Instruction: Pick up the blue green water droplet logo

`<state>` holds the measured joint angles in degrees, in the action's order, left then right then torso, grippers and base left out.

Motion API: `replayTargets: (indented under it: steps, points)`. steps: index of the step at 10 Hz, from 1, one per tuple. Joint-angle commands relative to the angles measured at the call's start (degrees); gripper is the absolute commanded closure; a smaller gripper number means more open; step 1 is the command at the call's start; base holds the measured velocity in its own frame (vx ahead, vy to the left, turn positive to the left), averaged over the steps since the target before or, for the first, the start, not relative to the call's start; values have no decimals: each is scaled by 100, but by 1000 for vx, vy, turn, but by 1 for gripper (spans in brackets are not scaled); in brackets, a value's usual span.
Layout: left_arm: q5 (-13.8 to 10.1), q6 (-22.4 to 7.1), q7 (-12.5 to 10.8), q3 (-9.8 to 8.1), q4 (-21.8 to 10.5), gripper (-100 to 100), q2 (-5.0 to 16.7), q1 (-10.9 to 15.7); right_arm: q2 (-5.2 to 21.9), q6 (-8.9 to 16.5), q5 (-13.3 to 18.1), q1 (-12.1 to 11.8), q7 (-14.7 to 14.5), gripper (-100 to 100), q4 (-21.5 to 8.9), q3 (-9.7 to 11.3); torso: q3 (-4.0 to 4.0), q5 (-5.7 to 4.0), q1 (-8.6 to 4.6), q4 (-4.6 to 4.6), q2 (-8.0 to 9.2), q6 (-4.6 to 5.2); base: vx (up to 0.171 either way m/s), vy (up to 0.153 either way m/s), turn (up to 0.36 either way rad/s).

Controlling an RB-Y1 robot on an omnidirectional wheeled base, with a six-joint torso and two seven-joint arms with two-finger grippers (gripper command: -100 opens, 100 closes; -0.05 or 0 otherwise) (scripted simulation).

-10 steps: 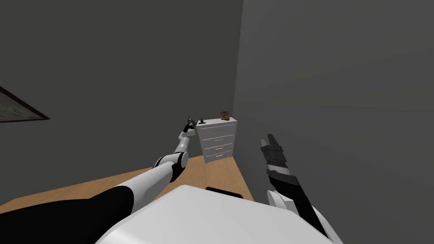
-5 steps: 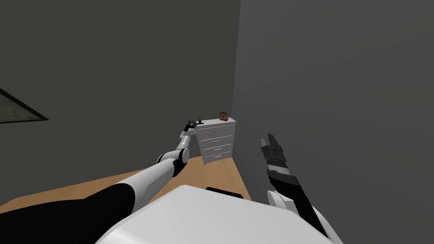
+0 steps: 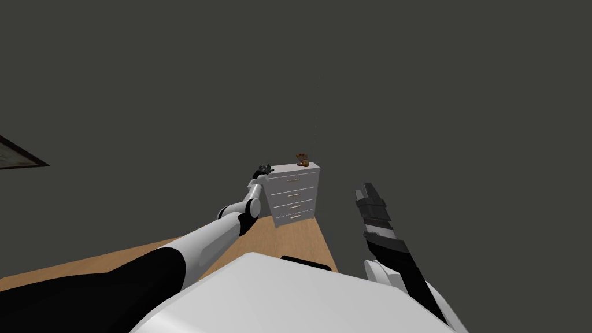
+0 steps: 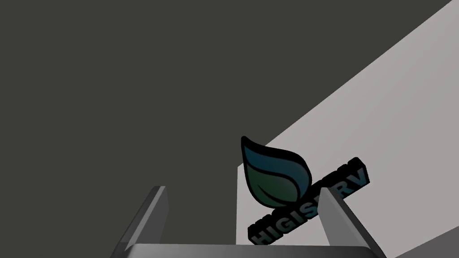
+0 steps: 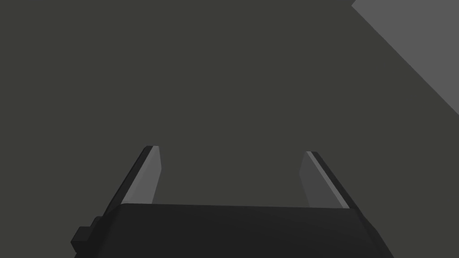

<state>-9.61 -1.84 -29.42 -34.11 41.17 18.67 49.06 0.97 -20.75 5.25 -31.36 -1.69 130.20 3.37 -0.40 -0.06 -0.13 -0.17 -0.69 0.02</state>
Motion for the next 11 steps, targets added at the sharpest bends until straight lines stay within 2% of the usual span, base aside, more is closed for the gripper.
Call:
replayTargets:
  steps: [1,2,3,4,8,9,10,11]
  points:
    - [0,0,0,0,0,-100,0,0,0,0,0,0,0,0,0,0,0,0,0,0,0,0,45,-14,-1]
    - [-5,-10,-4,-3,-6,0,0,4,0,0,0,1,0,0,0,0,10,3,10,3,19,-1,9,-4,0]
    - [-4,-9,-3,-2,-5,-100,-1,4,0,0,0,1,0,0,0,0,19,4,15,7,34,-2,0,0,0]
    - [-4,-10,-3,-2,-5,100,-1,4,0,0,0,1,0,0,0,0,24,4,17,9,41,-2,0,0,0]
    - [-4,-10,-3,-2,-6,100,-1,4,0,0,0,1,0,0,0,0,27,4,18,11,46,-2,0,0,0]
    - [-4,-10,-3,-2,-6,0,-1,4,0,0,0,1,0,0,0,0,27,4,18,11,46,-2,0,0,0]
    - [-164,21,-88,-83,20,-100,-72,52,0,0,0,1,0,0,0,0,27,4,18,11,46,-2,-24,23,19]
    - [-262,55,-218,-153,52,-100,-170,55,0,0,0,2,0,0,0,-1,31,6,25,12,53,-2,-55,45,-32]
